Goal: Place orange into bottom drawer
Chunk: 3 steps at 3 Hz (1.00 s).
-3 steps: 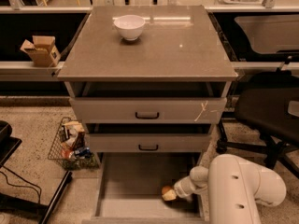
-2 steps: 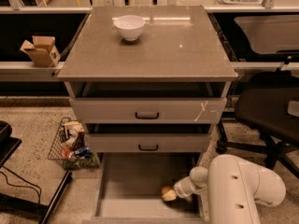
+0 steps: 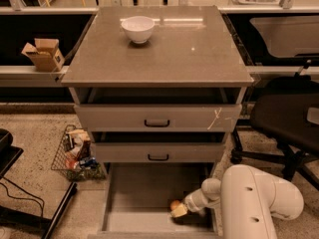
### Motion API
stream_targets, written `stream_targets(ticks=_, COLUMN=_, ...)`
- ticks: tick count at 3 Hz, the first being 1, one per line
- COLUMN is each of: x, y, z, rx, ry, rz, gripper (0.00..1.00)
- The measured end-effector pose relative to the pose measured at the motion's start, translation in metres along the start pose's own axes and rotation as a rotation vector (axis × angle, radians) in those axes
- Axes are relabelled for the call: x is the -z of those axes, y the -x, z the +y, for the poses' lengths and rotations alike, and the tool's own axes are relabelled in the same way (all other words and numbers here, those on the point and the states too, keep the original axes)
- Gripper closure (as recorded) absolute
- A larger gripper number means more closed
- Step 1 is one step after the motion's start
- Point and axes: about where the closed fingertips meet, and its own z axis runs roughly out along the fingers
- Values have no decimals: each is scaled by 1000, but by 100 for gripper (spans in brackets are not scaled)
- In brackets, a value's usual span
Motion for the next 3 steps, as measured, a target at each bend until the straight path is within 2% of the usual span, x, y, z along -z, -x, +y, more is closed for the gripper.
stream_targets(ticks=1, x=2, y=2, z=2, rx=1, ry=0, rz=3, gripper=0)
stream_targets(ticks=2, x=36, y=21, z=5, rx=61, ry=-59, rz=-16, gripper=0)
stream_targets(ticks=3, x=93, y=35, z=24, rx=128, ry=-110, rz=-24, gripper=0)
